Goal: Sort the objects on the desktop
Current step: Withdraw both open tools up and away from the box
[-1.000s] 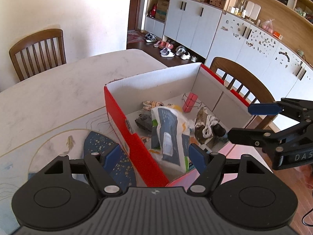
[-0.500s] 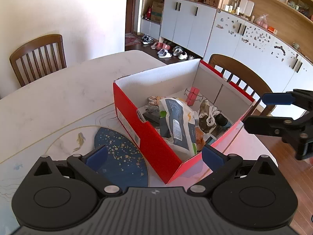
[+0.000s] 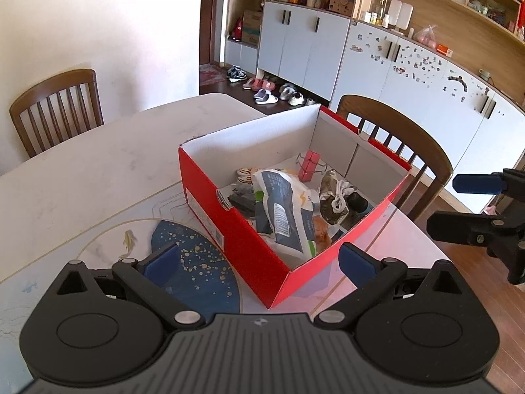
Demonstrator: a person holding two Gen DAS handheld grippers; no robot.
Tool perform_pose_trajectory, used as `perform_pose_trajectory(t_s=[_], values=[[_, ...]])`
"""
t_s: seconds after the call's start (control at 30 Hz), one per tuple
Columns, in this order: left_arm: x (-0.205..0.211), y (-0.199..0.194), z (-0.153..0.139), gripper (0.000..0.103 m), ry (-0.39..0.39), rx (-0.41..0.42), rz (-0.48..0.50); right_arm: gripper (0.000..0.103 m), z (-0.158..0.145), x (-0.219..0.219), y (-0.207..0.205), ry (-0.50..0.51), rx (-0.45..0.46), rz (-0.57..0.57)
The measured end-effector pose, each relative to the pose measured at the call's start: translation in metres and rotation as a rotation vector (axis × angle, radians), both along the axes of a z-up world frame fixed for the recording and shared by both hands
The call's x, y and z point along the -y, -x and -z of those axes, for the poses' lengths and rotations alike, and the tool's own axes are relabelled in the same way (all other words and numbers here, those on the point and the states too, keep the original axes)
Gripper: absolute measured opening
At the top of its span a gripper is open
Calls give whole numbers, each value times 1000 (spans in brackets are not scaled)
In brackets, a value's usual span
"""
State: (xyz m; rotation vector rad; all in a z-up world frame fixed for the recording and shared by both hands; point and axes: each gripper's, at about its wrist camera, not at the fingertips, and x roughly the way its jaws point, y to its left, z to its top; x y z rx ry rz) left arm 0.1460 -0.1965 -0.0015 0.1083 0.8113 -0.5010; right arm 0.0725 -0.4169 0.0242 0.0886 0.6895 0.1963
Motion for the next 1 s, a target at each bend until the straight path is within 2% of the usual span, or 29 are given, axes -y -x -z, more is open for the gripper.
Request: perform_pose_trajectory(t_s=[1.0], values=[[-3, 9, 9, 103, -47, 1, 1, 103, 12, -10, -1, 0, -31, 45]])
